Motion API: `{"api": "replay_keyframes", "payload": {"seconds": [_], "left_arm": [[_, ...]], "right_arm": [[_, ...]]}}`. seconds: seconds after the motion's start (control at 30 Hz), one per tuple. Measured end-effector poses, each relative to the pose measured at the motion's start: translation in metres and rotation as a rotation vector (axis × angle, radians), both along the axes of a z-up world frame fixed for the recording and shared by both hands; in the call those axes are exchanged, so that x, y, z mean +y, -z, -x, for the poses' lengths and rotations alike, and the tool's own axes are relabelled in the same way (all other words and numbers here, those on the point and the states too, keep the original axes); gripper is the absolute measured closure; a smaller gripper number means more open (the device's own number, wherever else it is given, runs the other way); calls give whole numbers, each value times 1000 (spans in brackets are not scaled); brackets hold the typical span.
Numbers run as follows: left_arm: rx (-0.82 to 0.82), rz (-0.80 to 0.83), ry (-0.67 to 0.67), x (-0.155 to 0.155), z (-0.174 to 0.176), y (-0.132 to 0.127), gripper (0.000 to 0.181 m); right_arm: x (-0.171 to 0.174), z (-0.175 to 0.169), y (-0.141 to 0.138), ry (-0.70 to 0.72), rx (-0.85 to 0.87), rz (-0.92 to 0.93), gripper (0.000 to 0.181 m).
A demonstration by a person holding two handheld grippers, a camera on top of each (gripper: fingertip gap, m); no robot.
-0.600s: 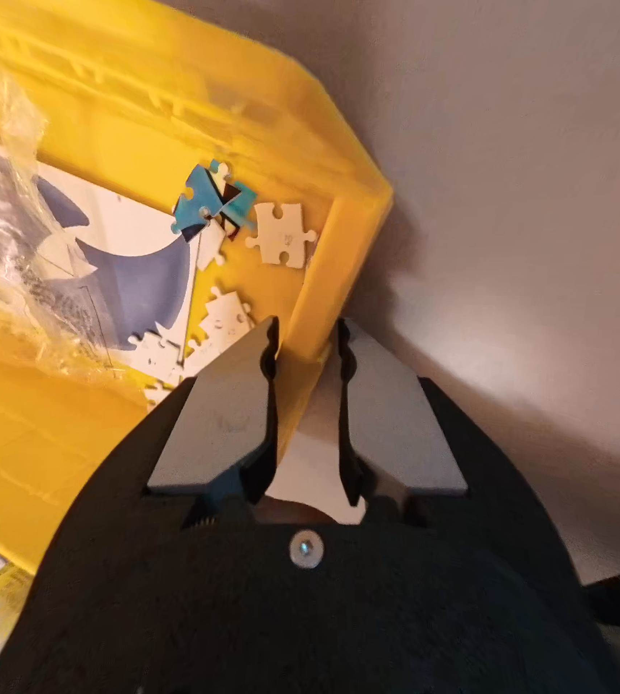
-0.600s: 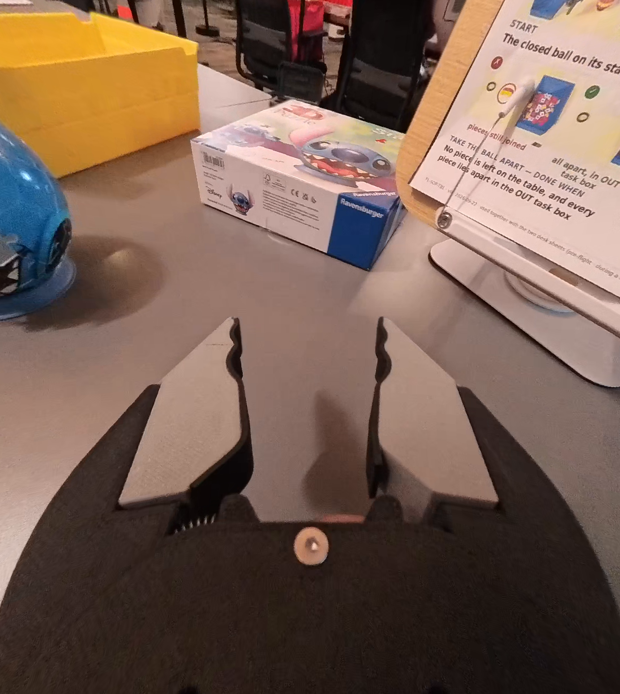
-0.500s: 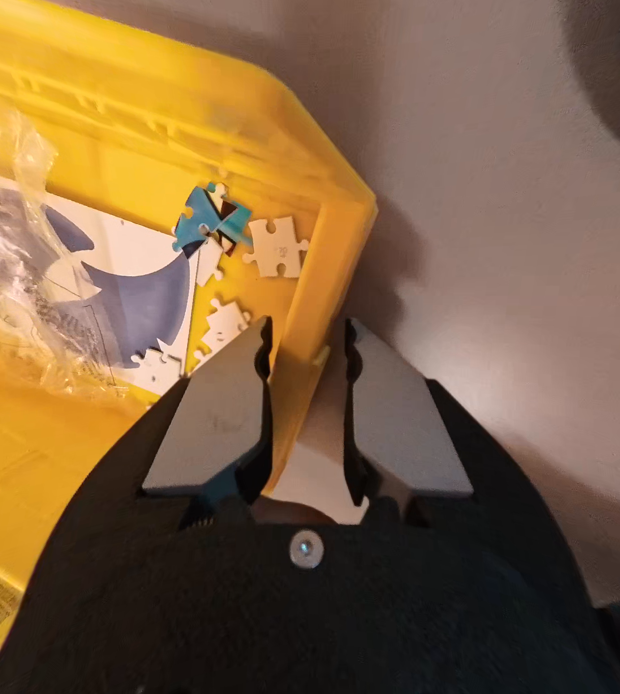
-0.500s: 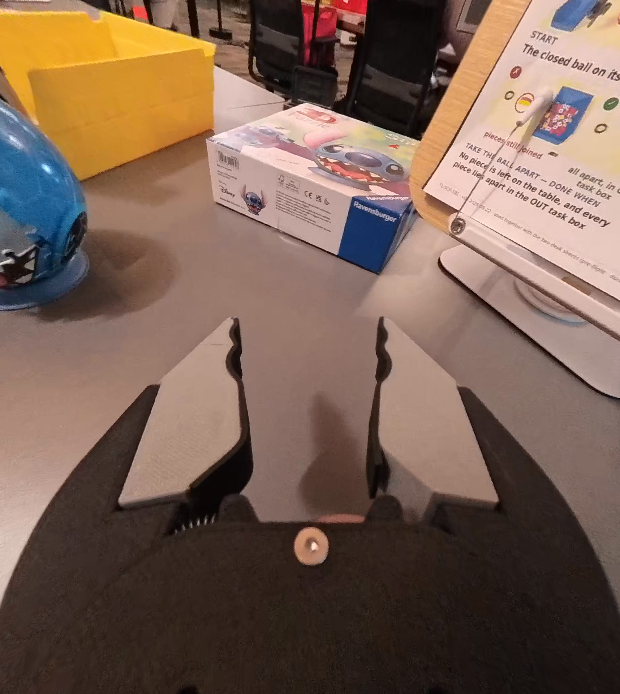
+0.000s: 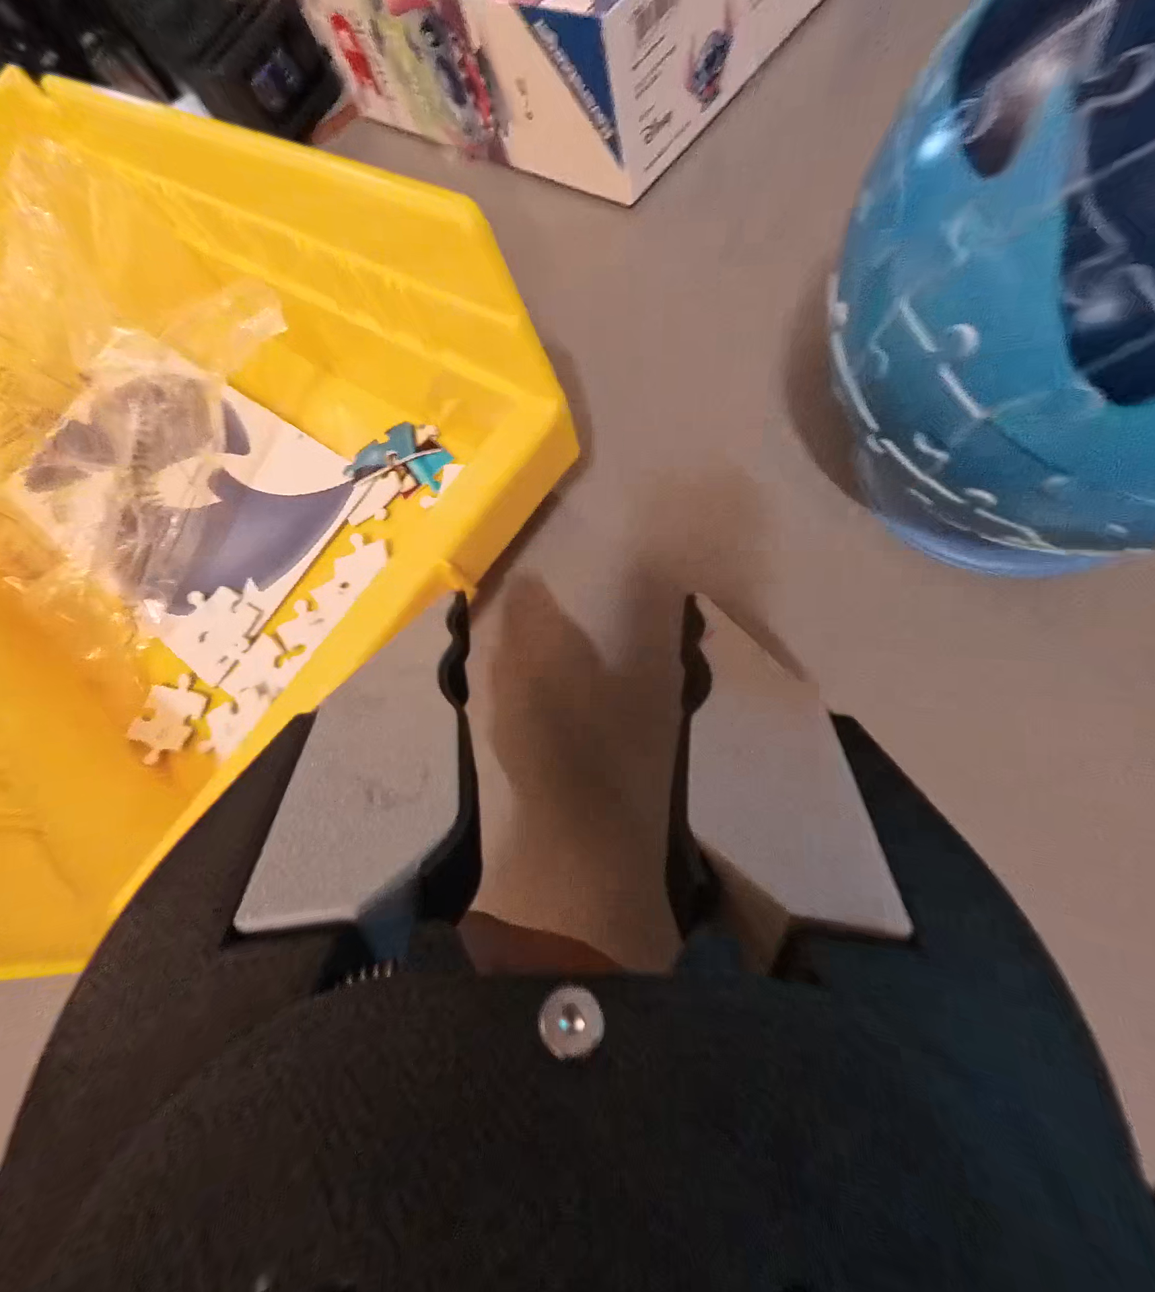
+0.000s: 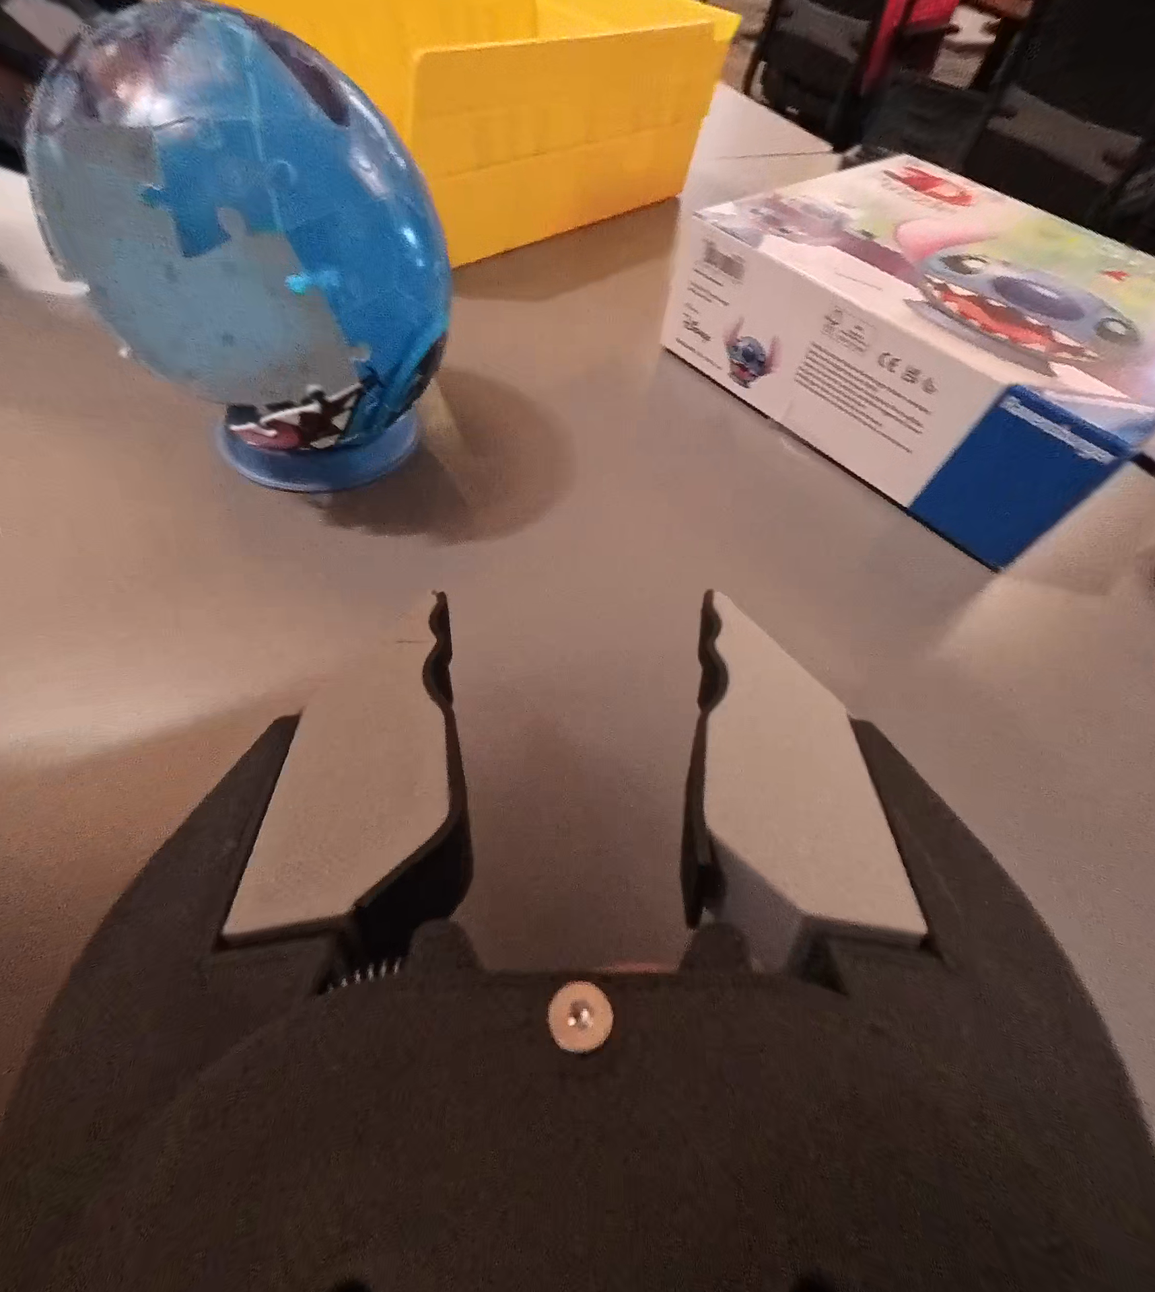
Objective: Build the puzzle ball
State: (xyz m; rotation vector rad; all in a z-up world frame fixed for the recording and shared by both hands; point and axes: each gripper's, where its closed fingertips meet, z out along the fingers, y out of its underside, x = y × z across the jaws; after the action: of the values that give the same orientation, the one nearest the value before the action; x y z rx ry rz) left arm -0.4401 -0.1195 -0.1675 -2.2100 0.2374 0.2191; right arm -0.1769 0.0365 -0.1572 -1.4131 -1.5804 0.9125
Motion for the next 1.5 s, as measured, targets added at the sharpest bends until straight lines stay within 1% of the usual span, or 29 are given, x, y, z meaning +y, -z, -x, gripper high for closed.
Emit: {"api": "replay_keyframes", "payload": {"seconds": [0.07, 0.1, 0.17, 0.23, 0.27, 0.33, 0.43, 0.47, 0.6, 0.77, 0.93, 1.07, 1.2, 1.27, 1.37, 1.5], "left_arm": [[-100, -21, 124, -13, -21, -4, 121], [-144, -37, 176, -18, -30, -7, 118], [-246, -75, 257, -22, -50, -15, 111], [-315, -59, 263, -22, -61, -13, 103], [-332, -54, 270, -22, -66, -12, 98], [-325, -64, 269, -20, -72, -9, 97], [-313, -40, 288, -16, -82, 0, 92], [-320, -30, 293, -15, -85, 2, 91], [-374, 19, 328, -8, -97, 5, 86], [-399, 69, 369, -4, -105, 6, 85], [-459, 75, 407, 1, -114, 2, 88], [-484, 99, 429, 6, -118, 2, 86], [-478, 101, 478, 8, -127, 0, 89], [-489, 109, 477, 9, -126, -1, 89], [-529, 93, 479, 8, -125, -5, 89], [-607, 91, 426, 2, -120, -7, 90]], "right_arm": [[-17, 13, -1, -106, -22, 34, 124], [-24, 20, -3, -157, -31, 63, 126], [-28, 33, -9, -235, -47, 150, 124], [-25, 48, -13, -292, -72, 267, 118], [-28, 54, -15, -345, -87, 333, 115], [-37, 61, -19, -490, -106, 451, 114], [-51, 65, -25, -716, -113, 578, 113], [-52, 68, -26, -759, -117, 604, 112], [-53, 92, -21, -806, -162, 630, 104], [-74, 102, -12, -894, -236, 557, 103], [-78, 103, -5, -921, -283, 558, 100], [-78, 104, -9, -945, -276, 604, 101], [-85, 102, 2, -973, -328, 596, 101], [-86, 103, 4, -972, -328, 580, 102], [-86, 102, 1, -982, -328, 600, 98], [-84, 96, -2, -1006, -336, 622, 97]]}}
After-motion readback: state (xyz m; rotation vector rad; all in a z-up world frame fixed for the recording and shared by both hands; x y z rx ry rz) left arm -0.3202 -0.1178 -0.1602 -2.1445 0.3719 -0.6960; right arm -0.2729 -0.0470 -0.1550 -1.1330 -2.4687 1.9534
